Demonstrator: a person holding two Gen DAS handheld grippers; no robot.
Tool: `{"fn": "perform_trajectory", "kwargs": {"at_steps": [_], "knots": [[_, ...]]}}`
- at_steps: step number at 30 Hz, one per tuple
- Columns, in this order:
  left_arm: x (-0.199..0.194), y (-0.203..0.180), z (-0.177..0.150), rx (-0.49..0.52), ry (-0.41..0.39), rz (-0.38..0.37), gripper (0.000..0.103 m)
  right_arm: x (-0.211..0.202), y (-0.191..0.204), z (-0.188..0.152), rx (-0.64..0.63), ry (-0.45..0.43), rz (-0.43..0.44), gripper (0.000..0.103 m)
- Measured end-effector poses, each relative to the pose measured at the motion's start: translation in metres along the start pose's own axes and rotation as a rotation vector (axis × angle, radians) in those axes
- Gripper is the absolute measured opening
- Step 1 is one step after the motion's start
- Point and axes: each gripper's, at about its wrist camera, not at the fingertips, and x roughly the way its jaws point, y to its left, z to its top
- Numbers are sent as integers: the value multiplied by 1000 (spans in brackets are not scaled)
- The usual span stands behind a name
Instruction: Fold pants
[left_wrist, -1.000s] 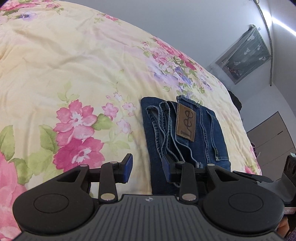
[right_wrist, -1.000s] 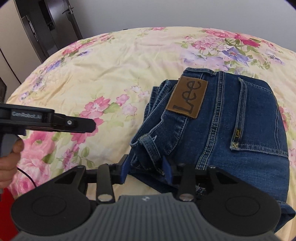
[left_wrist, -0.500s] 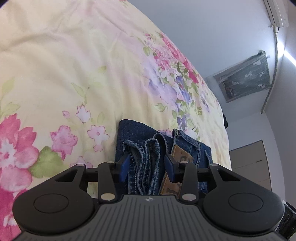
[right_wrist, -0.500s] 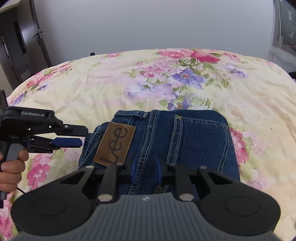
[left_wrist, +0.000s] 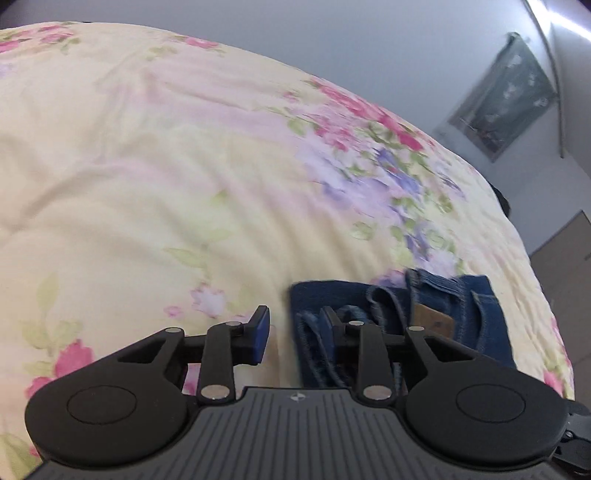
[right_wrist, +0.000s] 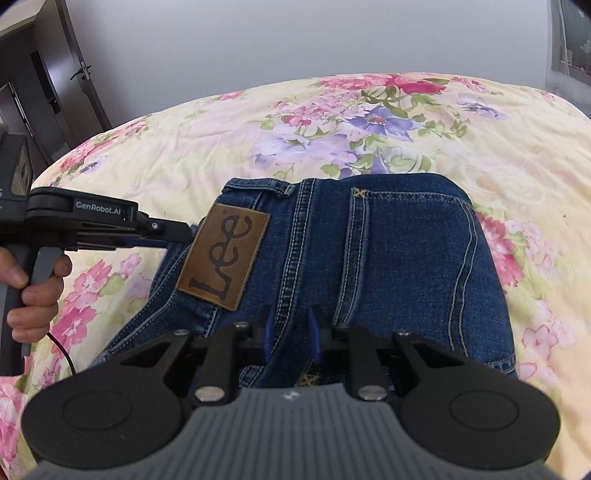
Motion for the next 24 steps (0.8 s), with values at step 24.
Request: {"fn": "perform_trajectory", "kwargs": {"at_steps": [24], "knots": [[42,-46,13,-89,63,-301,48,-17,-39,2,-11,-58,-53,15]]}}
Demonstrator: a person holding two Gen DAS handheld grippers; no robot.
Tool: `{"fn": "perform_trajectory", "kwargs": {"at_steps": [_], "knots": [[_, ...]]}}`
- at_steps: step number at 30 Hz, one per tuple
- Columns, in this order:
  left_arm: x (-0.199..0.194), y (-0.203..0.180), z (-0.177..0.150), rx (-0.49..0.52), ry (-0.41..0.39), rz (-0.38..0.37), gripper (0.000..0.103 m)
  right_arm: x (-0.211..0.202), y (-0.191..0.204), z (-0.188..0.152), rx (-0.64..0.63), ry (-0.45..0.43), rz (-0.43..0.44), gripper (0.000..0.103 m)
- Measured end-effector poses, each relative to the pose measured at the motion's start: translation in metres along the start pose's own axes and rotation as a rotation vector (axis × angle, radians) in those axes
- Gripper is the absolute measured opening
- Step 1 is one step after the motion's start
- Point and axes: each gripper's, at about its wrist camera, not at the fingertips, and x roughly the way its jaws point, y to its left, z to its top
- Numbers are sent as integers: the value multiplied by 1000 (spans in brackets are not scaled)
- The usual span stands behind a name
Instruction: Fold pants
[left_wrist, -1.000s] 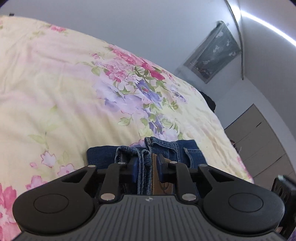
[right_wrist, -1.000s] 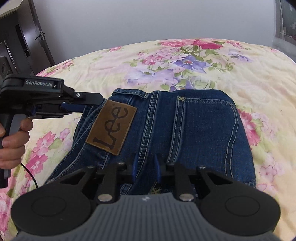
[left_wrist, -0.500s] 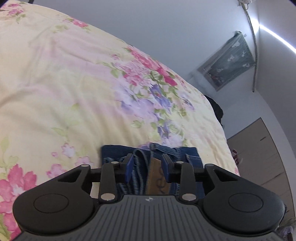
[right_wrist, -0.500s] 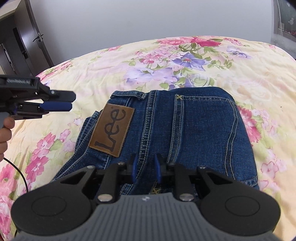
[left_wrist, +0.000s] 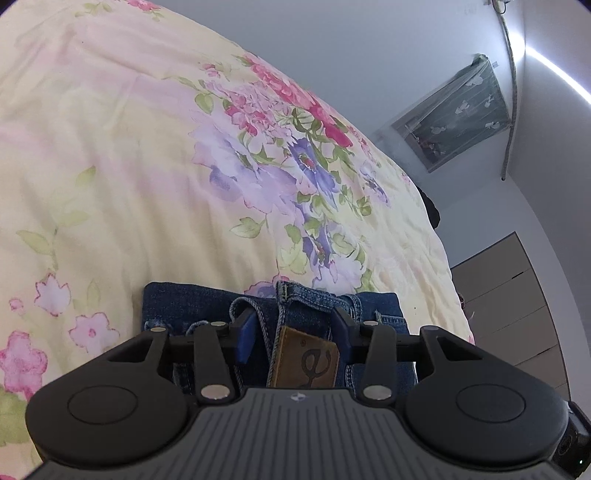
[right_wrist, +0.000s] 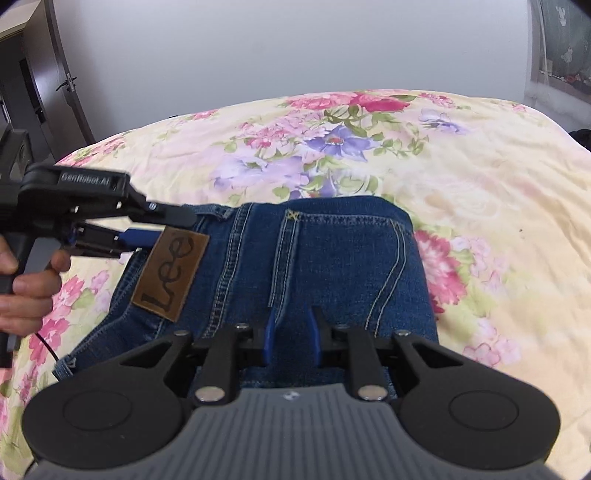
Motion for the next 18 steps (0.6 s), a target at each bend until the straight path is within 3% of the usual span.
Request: {"fn": "perform_trajectory", "kwargs": {"at_steps": [5,9,14,18], "knots": [[11,2,-2,8,11,15,48,7,-4,-4,27,-5,16,16],[-12,-37,-14,233,-79,93,12,-1,-5,-3,53,-14,26,16],[-58,-75,-20,372,-146,118,8,-33,-4,-3,33,-70,30,16],[-60,-60,-17,340,-107,184,8,-52,-7,-7,28,-87,4,16]]}}
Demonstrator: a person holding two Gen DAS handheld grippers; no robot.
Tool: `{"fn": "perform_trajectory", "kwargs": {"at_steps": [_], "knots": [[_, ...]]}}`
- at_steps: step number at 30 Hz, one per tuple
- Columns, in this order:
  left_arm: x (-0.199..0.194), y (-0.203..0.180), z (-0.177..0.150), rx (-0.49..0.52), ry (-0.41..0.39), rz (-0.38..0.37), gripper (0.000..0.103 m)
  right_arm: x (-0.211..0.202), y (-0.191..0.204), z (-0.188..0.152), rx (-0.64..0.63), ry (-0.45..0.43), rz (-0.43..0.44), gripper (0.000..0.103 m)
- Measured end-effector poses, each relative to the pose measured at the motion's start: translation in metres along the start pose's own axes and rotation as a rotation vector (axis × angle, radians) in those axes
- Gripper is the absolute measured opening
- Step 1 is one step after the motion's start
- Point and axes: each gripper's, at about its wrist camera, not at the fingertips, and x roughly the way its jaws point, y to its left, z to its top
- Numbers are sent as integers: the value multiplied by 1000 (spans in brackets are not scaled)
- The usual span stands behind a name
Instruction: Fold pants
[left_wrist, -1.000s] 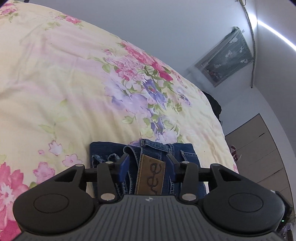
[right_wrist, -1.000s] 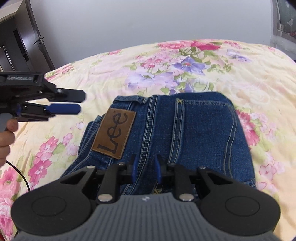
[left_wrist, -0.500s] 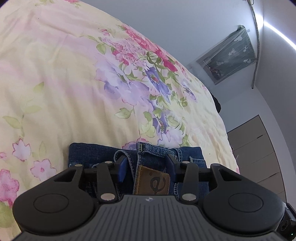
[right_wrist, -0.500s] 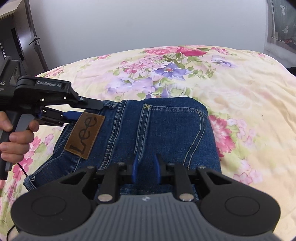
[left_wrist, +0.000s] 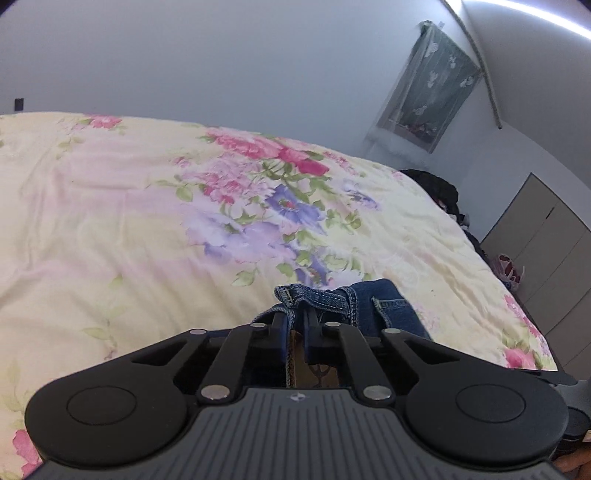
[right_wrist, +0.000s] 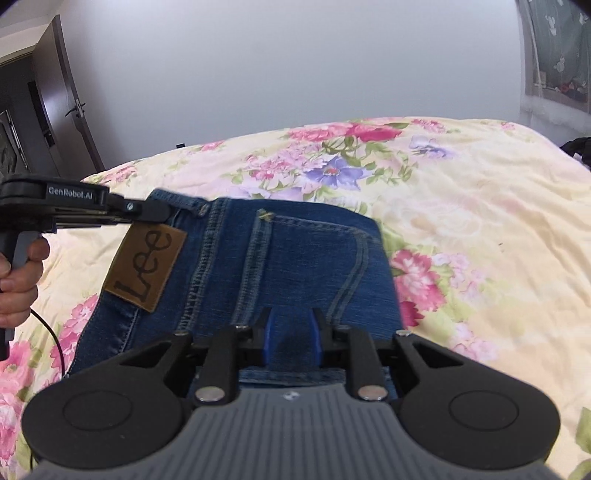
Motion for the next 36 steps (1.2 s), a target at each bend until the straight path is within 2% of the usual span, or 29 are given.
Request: {"fn": "perform_trajectory", "kwargs": {"at_steps": [3,6,10,15,17,19,22,26,29,31,33,36], "knots": [[15,21,-15,-27,37,42,8,3,-2,-6,-13,35,-21,16],[30,36,-25,-66,59,45,9,16,-3,-16,-15,72,-25,16],[42,37,-31,-53,80,62,9,39,0,-32,-58,120,-75,16],[42,37,-33,-50,95,61,11,38,-2,-39,-63,134,-73,16],[36,32,-28,-48,103,77,14,28,-1,-33,-50,139,-63,16],[24,27,-24,-49,96,86,18,8,-4,-30,-17,97,-55,16],[-3,12,-29,14,86,136,18,-26,-11,-33,8,25,-94,16],[-42,-9,-51,35,50,89,18,-58,-16,-51,58,-9,-140,16],[-55,-19,-75,40,46,83,18,-62,-15,-70,102,-11,-146,17],[-53,-19,-91,27,65,85,15,-56,-16,-82,143,1,-162,23],[-47,-19,-107,32,104,113,10,-48,-19,-93,181,40,-186,22],[-39,-13,-125,34,118,145,10,-43,-20,-111,212,72,-191,18]]}}
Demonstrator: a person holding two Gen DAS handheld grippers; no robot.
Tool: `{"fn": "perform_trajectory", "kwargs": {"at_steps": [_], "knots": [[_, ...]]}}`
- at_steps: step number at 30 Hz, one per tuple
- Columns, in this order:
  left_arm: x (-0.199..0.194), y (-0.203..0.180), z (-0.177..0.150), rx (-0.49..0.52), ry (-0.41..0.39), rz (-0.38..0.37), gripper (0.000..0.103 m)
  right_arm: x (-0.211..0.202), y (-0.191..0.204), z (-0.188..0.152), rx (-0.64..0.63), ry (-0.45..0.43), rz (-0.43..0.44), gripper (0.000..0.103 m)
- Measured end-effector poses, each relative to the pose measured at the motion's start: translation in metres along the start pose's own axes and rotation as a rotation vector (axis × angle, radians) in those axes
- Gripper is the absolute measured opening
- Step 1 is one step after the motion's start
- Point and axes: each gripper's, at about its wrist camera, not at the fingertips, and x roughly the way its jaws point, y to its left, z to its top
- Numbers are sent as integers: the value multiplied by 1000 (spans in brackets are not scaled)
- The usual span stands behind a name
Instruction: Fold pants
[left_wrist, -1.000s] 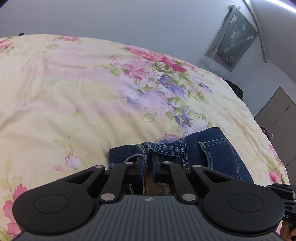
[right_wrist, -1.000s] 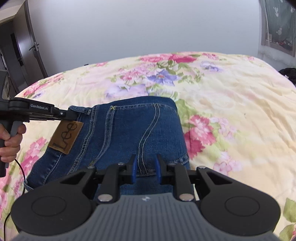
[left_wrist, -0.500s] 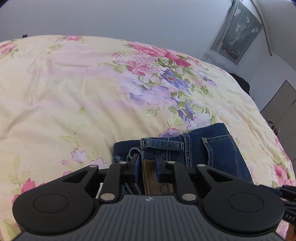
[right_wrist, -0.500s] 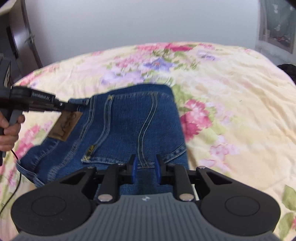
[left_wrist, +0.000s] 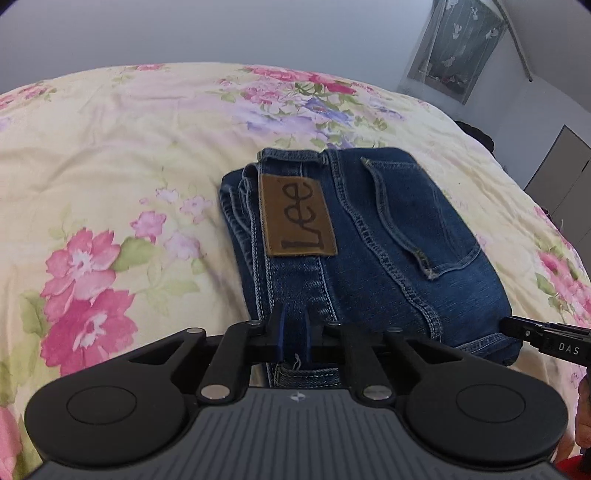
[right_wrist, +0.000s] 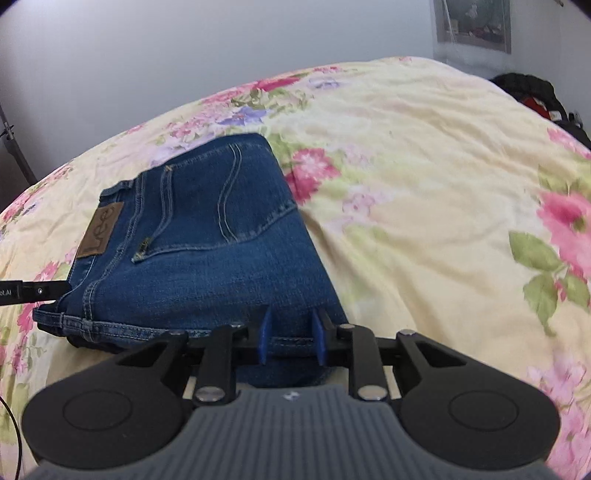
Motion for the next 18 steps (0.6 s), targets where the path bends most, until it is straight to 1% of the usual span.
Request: {"fn": "perform_trajectory", "kwargs": {"at_steps": [3,6,8,11,13,15,16,18], "knots": [[7,3,-7,-28,8,13,12,4,3,-9,-6,3,-16,17],[7,5,-13,-54,-12,17,13,7,1,-13,24,4,-15,17],[6,10,-18,-77,-25,12,15,8,-4,-14,65,8,-4,17],[3,23,-25,-159,-38,-6,17,7,-5,-15,81,6,-1,16],[0,29,-29,-210,-30,6,18,5,-2,-16,71,-1,-11,16],[-4,35,-34,-285,-27,-13,18,1,0,-16,62,-10,-19,16],[-8,37,-36,-310,-46,-21,19,-2,1,-17,62,-14,-20,16],[-18,36,-36,-302,-93,-31,21,-10,0,-18,76,-29,-16,17]]}}
